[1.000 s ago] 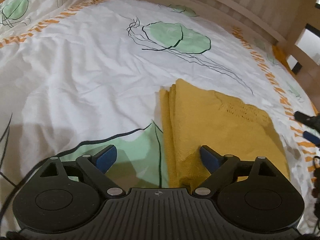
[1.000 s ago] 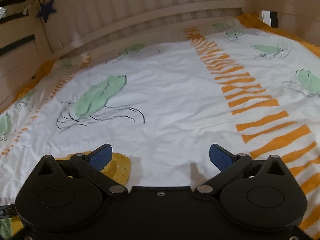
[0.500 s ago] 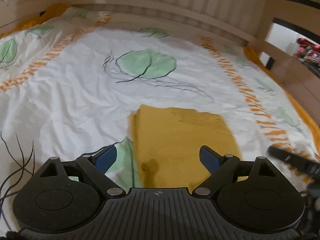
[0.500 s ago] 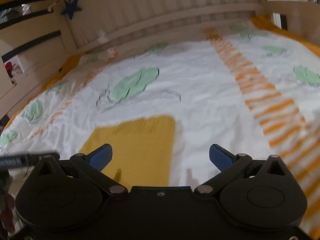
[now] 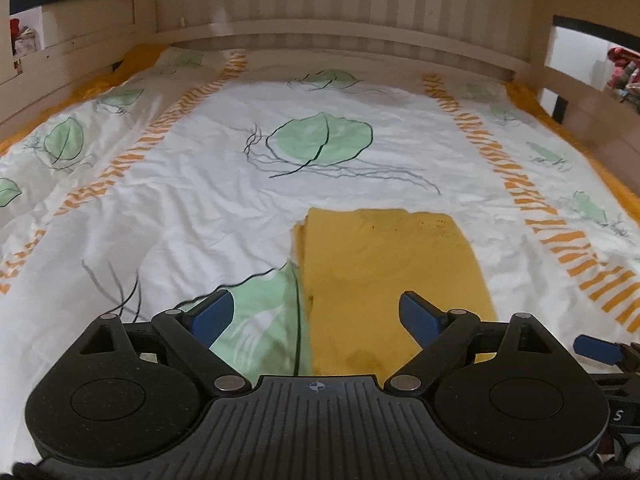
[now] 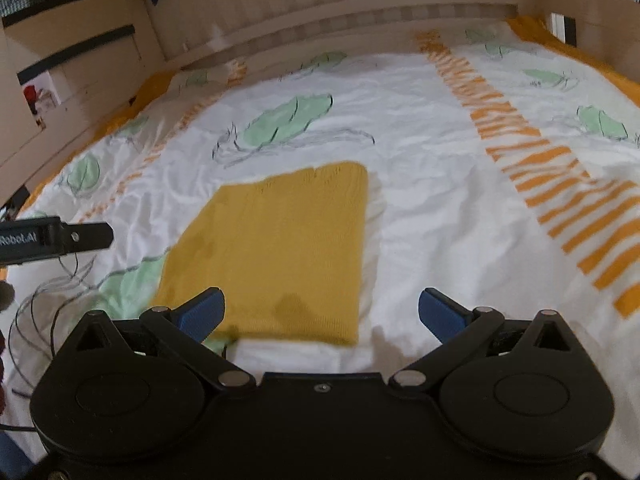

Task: Fold small clothes

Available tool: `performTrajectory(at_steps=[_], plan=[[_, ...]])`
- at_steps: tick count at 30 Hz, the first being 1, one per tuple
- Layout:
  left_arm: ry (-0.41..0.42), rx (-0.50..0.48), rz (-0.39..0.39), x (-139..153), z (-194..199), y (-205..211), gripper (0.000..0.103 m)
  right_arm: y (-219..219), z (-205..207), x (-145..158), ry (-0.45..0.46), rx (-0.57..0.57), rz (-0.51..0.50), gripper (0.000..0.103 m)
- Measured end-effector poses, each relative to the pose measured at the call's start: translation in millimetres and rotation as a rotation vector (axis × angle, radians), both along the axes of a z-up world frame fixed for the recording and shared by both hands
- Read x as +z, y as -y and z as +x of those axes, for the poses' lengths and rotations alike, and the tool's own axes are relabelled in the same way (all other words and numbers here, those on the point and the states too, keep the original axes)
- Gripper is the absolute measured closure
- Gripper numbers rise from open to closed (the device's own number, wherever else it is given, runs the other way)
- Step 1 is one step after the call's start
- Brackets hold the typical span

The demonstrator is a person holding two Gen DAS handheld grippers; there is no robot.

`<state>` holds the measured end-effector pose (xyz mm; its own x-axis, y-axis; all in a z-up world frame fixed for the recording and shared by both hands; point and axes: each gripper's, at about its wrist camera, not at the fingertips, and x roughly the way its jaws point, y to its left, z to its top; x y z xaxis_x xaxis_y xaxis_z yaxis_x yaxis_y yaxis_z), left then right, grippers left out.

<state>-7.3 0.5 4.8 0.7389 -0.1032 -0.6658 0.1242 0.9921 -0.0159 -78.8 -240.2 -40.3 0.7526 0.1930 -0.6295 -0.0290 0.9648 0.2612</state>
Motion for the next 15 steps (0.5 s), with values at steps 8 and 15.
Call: performTrajectory(at_steps=[8,15], plan=[[-0.089,0.030,-0.020,-9,-7,-10,0.013,-9,-20,8,0.027,0.047,-0.006,0.000],[-0.126,0.051,0.035,-18,-15,-8,0.013,-13,-33,16,0.063,0.028,-0.031,0.000]])
